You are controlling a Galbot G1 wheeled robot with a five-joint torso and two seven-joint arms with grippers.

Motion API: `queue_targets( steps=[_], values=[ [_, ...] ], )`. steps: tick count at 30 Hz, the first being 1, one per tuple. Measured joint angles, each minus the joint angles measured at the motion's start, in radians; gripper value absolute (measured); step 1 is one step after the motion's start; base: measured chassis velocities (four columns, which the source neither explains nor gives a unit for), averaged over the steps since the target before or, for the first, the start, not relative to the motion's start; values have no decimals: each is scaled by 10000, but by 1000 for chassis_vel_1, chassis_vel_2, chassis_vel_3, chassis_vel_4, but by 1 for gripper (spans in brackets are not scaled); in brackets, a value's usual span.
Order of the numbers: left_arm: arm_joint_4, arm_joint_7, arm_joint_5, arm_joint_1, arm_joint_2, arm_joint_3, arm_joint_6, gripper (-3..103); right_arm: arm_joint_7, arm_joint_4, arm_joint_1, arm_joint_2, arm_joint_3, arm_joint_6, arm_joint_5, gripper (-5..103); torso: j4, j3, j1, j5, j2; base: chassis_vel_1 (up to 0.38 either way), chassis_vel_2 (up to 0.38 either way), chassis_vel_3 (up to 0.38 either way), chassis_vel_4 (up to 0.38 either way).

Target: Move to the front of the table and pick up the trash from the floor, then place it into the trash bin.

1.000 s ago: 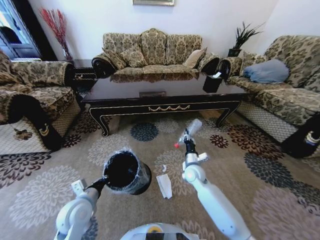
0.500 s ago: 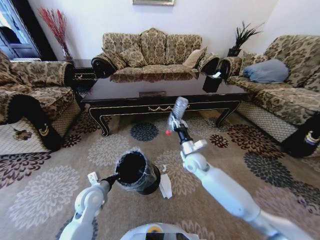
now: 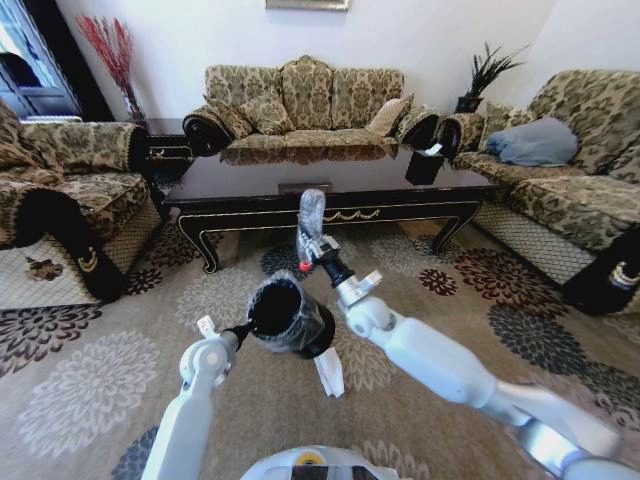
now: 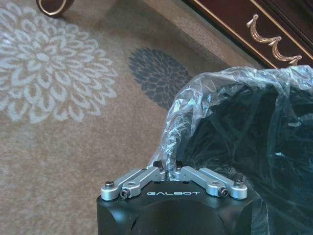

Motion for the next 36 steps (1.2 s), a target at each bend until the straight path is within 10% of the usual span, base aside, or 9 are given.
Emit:
queue_targets(
  steps=[16,36],
  values=[
    [392,-28,48,-370,-172,49,0,2,58,-1007,-440,794,-449,233,-211,23,0,-1,0,-3,1,0,0,0,0],
    [239,-210,-237,-391,146,-95,-6,2,-1272,-1063,-902,471,-241,786,-582,94,1,-1,-1,-2,1,0,0,0,0]
  ],
)
